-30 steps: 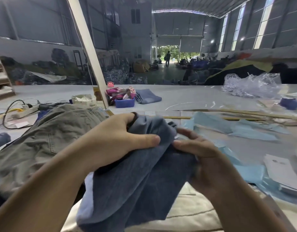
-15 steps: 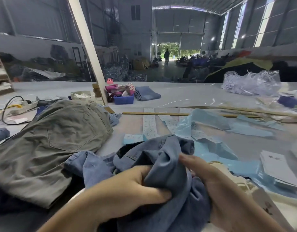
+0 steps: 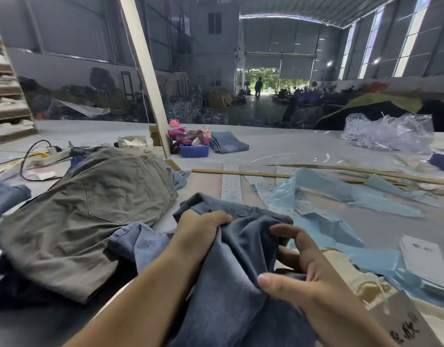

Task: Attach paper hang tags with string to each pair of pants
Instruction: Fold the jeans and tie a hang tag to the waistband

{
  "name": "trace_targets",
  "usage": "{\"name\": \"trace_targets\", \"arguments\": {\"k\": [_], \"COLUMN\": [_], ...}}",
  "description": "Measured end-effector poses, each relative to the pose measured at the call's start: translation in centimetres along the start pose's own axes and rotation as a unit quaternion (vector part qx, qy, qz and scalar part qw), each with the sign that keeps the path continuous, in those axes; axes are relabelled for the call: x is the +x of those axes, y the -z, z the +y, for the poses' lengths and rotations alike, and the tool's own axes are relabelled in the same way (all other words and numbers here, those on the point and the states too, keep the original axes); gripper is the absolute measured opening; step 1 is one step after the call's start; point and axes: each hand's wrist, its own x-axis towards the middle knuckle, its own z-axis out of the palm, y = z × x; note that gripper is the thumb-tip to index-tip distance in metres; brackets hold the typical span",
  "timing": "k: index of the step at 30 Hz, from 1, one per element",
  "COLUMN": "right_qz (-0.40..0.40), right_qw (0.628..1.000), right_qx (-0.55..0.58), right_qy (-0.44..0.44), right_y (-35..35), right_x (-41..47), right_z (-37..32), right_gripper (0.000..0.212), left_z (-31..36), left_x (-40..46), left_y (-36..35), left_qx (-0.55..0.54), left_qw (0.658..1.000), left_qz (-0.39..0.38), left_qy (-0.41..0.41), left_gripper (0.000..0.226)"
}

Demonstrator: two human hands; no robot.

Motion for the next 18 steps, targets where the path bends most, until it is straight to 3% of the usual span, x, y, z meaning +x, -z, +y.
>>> {"name": "trace_targets", "arguments": {"k": [4,6,9,12,13,15,16,18], "right_qz": [0.084,0.093,0.072,0.023,0.022,0.01,-0.004,-0.026], "right_qw": [0.987,0.984,0.98,0.957,0.929,0.873,0.873,0.924], "right_qx": [0.016,0.023,-0.119,-0.244,-0.33,-0.449,-0.447,-0.331], "right_qy": [-0.134,-0.148,-0.141,-0.156,-0.167,-0.192,-0.195,-0.193], "right_y": [0.5,0.1,-1.6,-3.1,-3.3,-3.6,-3.7,-3.2], "right_x": [3.4,5.2,7.3,8.6,9.2,9.8,9.9,10.0], "right_z": [-1.5,-2.1,-1.6,-0.7,-0.2,0.7,1.0,1.2], "right_gripper": [0.051,0.059,0.081,0.071,0.077,0.087,0.085,0.065], "left_z": [1.2,1.8,1.5,-0.1,-0.8,-1.5,-1.5,-1.5], "left_x": [-1.1,-1.3,-0.6,-0.6,-0.4,0.4,0.9,1.9], "left_y": [0.3,1.3,4.4,6.9,7.7,9.1,9.5,9.9], "left_qx": [-0.04,-0.106,-0.15,0.043,0.16,0.398,0.479,0.549], "left_qw": [0.982,0.978,0.986,0.995,0.981,0.912,0.873,0.832], "left_qz": [-0.038,-0.066,-0.065,-0.006,0.015,0.045,0.05,0.047], "left_qy": [-0.182,-0.166,-0.042,0.091,0.108,0.095,0.079,0.059], "left_gripper": [0.016,0.022,0.038,0.019,0.022,0.046,0.055,0.062]}}
